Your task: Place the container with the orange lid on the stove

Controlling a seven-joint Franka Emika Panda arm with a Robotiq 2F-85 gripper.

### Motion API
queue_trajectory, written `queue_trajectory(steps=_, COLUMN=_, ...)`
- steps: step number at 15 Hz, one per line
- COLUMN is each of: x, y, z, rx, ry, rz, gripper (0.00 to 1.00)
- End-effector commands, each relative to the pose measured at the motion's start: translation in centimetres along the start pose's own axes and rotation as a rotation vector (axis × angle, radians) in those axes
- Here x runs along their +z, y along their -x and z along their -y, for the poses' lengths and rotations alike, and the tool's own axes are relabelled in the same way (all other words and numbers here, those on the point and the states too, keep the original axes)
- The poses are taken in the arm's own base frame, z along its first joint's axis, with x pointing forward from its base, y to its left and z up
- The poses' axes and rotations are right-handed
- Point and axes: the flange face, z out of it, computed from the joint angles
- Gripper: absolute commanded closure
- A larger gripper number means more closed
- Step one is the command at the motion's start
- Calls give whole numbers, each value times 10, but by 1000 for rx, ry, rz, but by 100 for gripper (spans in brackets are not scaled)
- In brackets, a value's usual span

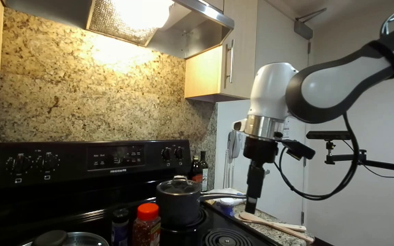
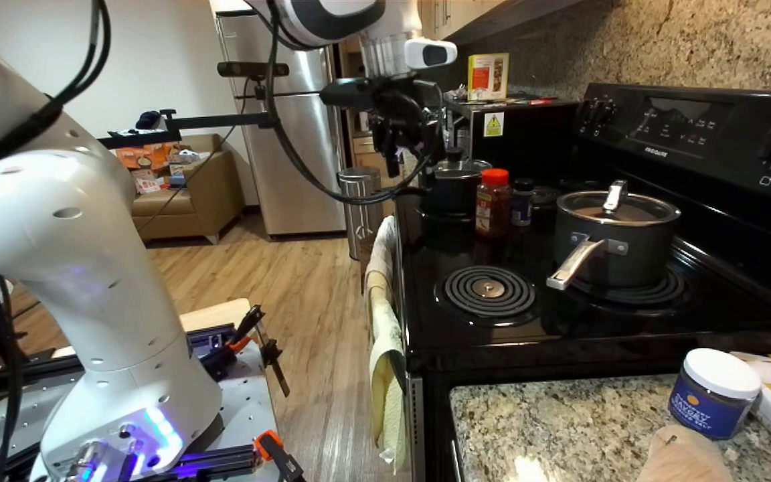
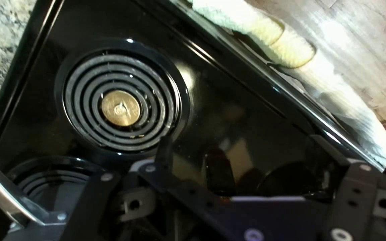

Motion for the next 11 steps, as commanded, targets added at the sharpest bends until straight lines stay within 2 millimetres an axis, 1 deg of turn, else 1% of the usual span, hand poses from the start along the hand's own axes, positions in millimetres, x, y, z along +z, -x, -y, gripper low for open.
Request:
queue_trajectory(steps=1, x=-18, y=68, z=-4, rx=35, ry=-25, rz=1, gripper=0)
queue_trajectory(steps=2, x=-24, y=84, z=-5, rx=34, ry=-35, rz=24, gripper=0)
queue_trajectory(steps=3, x=-32, y=94, z=-7, rx=34, ry=-41, rz=53, gripper=0)
queue_trajectory(steps=5, x=-52, y=106, z=-9, rx=32, ry=-71, rz=100, gripper=0)
queue_trajectory(steps=6, x=-63, y=106, z=-12, rx=65, ry=-41, rz=91, gripper=0)
queue_trajectory(steps=7, x=-48, y=98, z=-8, rx=44, ry=-58, rz=91, gripper=0)
queue_trajectory(steps=9, x=-62, y=105, z=-11, rx=55, ry=-57, rz=74, gripper=0)
queue_trajectory(steps=11, x=-64, y=106, z=-12, rx=60, ry=-56, rz=69, gripper=0)
